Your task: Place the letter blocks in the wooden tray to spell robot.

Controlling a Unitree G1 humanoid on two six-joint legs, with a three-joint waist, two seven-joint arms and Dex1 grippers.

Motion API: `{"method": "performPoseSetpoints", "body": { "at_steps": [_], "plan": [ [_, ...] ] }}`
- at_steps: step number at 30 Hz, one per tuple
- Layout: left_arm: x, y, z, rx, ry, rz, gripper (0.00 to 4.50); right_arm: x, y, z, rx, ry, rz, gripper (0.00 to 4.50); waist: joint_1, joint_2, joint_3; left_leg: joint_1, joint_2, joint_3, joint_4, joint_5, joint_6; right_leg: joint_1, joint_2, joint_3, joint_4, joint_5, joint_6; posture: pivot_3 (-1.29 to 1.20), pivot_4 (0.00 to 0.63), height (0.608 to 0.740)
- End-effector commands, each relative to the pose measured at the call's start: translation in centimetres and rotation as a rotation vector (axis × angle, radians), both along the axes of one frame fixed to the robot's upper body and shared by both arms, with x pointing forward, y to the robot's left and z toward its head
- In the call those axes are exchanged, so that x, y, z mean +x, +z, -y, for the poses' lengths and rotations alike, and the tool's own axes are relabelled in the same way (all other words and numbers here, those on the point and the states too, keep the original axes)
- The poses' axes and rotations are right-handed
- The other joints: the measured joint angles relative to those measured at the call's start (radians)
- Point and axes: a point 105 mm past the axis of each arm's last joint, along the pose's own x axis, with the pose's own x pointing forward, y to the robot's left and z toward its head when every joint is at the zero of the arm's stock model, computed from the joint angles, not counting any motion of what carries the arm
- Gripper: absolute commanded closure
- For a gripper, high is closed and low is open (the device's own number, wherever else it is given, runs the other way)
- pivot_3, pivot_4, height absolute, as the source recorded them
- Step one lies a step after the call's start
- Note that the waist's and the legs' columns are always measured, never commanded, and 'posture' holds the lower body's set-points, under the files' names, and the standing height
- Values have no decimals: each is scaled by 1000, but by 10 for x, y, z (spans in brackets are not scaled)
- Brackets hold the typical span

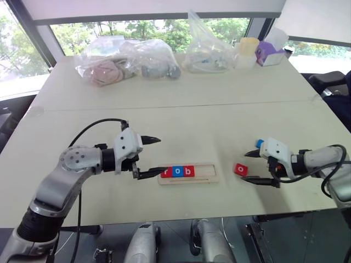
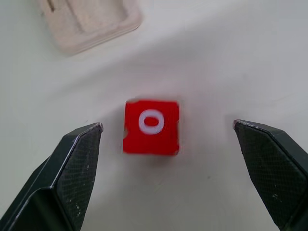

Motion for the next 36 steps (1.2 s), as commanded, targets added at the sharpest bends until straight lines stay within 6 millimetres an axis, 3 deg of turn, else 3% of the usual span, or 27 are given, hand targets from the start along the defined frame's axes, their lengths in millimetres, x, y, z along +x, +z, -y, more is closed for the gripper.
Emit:
{"method": "performPoseSetpoints", "body": {
  "at_steps": [1,16,19,24,29,33,36],
  "plan": [
    [-1,5,4,-3,-20,29,0,1,6,-2,16,-12,48,35,1,0,0,0,0,0,0,0,0,0,0,0,0,0,0,0,150,740],
    [-1,6,3,-5,-12,28,0,-3,-14,-5,40,-71,7,35,-2,-1,-1,4,0,0,0,0,0,3,0,1,0,0,0,0,150,740],
    [-1,6,3,-5,-11,28,0,-3,-14,-8,46,-74,4,885,-2,-1,-1,7,0,0,0,0,0,6,0,1,0,0,0,0,150,740],
    [-1,6,2,-4,-8,29,0,-6,-14,-10,32,-66,6,3317,-1,-1,-1,9,1,0,0,0,0,8,0,2,0,0,0,0,150,740],
    [-1,6,2,-4,-6,27,0,-5,5,-29,33,16,86,3346,-2,-1,-1,9,1,-1,-1,0,0,7,0,2,0,0,0,0,150,740],
    [-1,6,2,-4,-9,25,0,-1,33,-57,21,179,171,3346,-3,-1,0,10,1,0,-1,0,0,7,0,3,0,0,0,0,150,740],
    [0,6,2,-3,-11,24,0,0,40,-72,3,282,185,3346,-2,-1,0,10,1,0,-1,0,0,7,0,3,0,0,0,0,150,740]
  ]
}}
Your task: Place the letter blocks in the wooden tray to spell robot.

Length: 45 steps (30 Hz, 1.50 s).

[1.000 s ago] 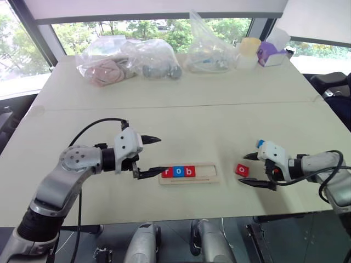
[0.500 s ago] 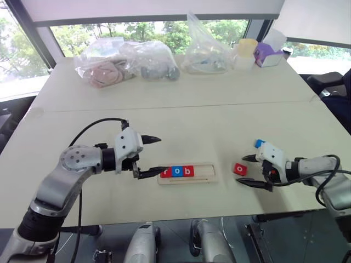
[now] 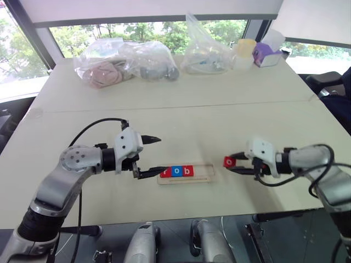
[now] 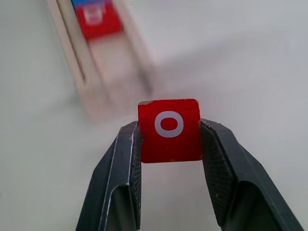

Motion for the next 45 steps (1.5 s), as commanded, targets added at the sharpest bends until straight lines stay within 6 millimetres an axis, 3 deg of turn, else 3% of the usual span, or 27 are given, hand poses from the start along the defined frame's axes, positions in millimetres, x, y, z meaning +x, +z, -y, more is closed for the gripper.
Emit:
{"method": "performPoseSetpoints", "body": {
  "at_steps": [1,6,15,32,45],
  "plan": [
    [-1,5,2,0,-13,25,0,-2,9,-20,-18,129,22,3346,2,0,0,0,0,0,0,0,0,0,0,0,0,0,0,0,150,740],
    [-6,5,1,2,-12,16,0,4,-4,-46,-45,274,-21,3346,-1,0,0,-1,-1,0,-1,0,0,0,-1,1,-1,0,0,0,150,740],
    [-14,3,-3,9,5,-4,0,11,-22,-57,-61,330,-76,3346,0,0,0,-1,-1,0,-1,0,0,0,-1,1,-1,0,0,0,150,740],
    [-27,-4,-9,70,-49,-58,0,8,-29,-61,-48,307,-116,3346,1,0,0,-1,0,0,-1,0,0,-1,0,1,0,0,0,0,150,740],
    [-24,-4,-12,73,-39,-41,0,6,-34,-62,-53,302,-131,3346,0,0,0,-1,0,1,-1,0,0,-1,0,1,0,0,0,0,150,740]
  ]
}}
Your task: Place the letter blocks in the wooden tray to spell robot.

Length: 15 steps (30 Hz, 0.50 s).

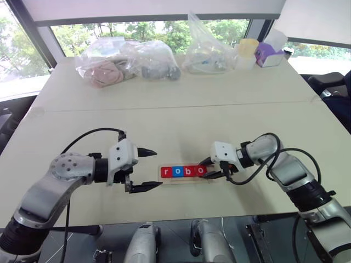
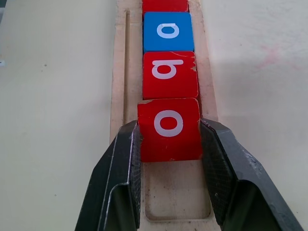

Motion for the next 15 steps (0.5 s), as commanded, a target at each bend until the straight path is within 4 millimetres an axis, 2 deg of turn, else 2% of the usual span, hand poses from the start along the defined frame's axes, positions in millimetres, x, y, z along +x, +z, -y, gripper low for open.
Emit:
{"method": "performPoseSetpoints", "body": {
  "at_steps": [1,15],
  "plan": [
    [0,8,0,-7,-2,48,0,-1,7,-6,9,26,28,3346,0,0,0,0,0,0,0,0,0,0,0,0,0,0,0,0,150,740],
    [4,11,4,-23,2,54,0,5,9,-8,20,11,52,3346,0,0,0,0,0,0,0,0,0,0,0,0,0,0,0,0,150,740]
  ]
}}
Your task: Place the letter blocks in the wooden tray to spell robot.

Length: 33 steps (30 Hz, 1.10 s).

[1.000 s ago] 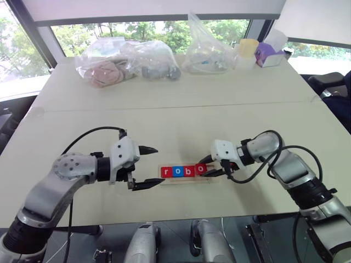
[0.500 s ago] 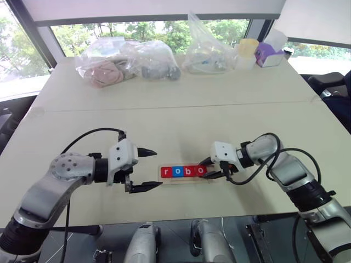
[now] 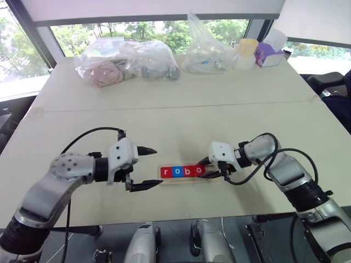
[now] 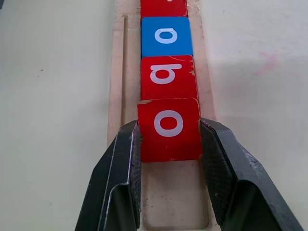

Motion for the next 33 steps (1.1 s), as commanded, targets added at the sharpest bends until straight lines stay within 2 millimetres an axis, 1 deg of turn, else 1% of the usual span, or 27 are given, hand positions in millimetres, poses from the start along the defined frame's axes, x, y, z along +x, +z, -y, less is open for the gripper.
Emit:
{"method": "performPoseSetpoints", "body": {
  "at_steps": [1,3,5,6,9,10,13,15,17,19,22,26,33],
  "plan": [
    [2,8,3,-9,-7,36,0,3,10,-4,15,12,39,3346,0,0,0,0,0,0,0,0,0,0,0,0,0,0,0,0,150,740],
    [2,8,3,-11,-7,37,0,2,10,-3,16,12,31,3346,0,0,0,0,0,0,0,0,0,0,0,0,0,0,0,0,150,740],
    [1,8,3,-13,-7,39,0,3,9,-2,11,6,31,2299,0,0,0,0,0,0,0,0,0,0,0,0,0,0,0,0,150,740],
    [2,9,4,-14,-7,39,0,4,9,-1,8,4,33,1869,0,0,0,0,0,0,0,0,0,0,0,0,0,0,0,0,150,740],
    [2,9,4,-15,-7,41,0,4,8,0,2,3,32,286,0,0,0,0,0,0,0,0,0,0,0,0,0,0,0,0,150,740],
    [2,10,4,-15,-7,42,0,3,9,0,2,3,32,41,0,0,0,0,0,0,0,0,0,0,0,0,0,0,0,0,150,740],
    [3,11,5,-17,-7,43,0,2,12,-1,9,4,34,41,0,0,0,0,0,0,0,0,0,-1,0,0,0,0,0,0,150,740],
    [4,11,6,-18,-6,45,0,3,19,-3,37,-9,45,41,0,0,0,-1,0,0,0,0,0,-1,0,0,0,0,0,0,150,740],
    [4,12,7,-21,-7,45,0,8,25,-2,60,-41,75,41,0,0,0,-1,0,0,0,0,0,-1,0,0,0,0,0,0,150,740],
    [4,12,8,-23,-8,45,0,12,27,0,67,-68,83,41,0,0,0,-1,0,0,0,0,0,-1,0,0,0,0,0,0,150,740],
    [4,12,9,-25,-12,44,0,12,20,5,55,-88,78,41,0,0,0,-1,0,0,0,0,0,-1,0,0,0,0,0,0,150,740],
    [5,13,10,-26,-16,45,0,11,17,7,46,-96,75,41,0,0,0,-1,0,0,0,0,0,-1,0,0,0,0,0,0,150,740],
    [5,15,11,-25,-18,49,0,15,18,9,54,-115,96,41,0,0,0,-1,0,0,0,0,0,-1,0,0,0,0,0,0,150,740]
  ]
}}
